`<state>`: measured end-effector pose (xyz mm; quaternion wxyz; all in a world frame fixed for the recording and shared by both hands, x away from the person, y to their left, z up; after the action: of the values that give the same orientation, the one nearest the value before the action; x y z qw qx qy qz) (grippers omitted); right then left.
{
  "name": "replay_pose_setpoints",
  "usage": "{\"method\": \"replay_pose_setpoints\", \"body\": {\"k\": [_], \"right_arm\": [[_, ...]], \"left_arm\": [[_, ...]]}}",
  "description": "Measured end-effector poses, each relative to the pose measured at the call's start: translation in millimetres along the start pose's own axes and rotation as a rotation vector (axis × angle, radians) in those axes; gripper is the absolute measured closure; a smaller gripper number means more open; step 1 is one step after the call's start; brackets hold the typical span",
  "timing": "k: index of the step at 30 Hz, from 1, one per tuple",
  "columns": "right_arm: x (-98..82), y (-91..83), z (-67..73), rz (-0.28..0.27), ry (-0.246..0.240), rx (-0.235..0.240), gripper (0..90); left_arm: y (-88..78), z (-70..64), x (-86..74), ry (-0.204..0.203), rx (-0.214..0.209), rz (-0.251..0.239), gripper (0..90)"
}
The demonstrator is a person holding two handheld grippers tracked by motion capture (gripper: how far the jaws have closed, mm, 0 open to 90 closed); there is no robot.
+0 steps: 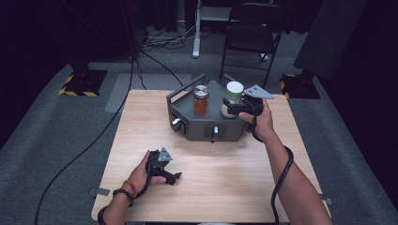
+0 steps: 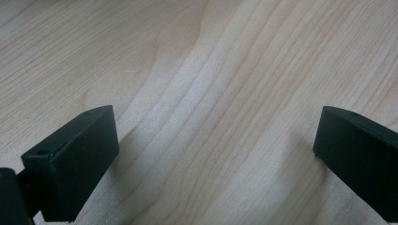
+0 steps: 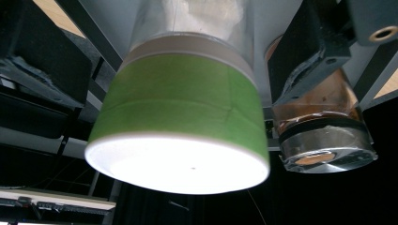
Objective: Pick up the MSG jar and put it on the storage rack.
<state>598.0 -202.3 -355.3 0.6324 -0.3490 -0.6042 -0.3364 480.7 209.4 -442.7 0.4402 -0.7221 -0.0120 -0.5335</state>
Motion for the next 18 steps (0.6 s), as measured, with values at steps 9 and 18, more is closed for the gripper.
{"method": "replay_pose_setpoints", "body": {"k": [9, 18], "right_arm": [[0.0, -11.9, 0.6, -0.012, -0.041, 0.007, 6.2], [-3.7, -27.9, 0.5, -0.028, -0.062, 0.023, 6.2]], "left_arm": [[0.0, 0.0, 0.0, 0.001, 0.0, -0.001, 0.2], [0.0, 0.0, 0.0, 0.0, 0.0, 0.0, 0.2]]}}
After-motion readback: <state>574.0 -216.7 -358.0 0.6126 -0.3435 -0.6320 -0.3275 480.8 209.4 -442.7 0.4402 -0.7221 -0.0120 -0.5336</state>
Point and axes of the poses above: each handheld gripper's, and its own axes: y roughly forward along the jaws, x roughly out of its top, z roughly to its left, the point moved 8 cm from there along y, roughly forward along the jaws, and after that the axes turned 15 degrees about -z, right-handed, at the moved point
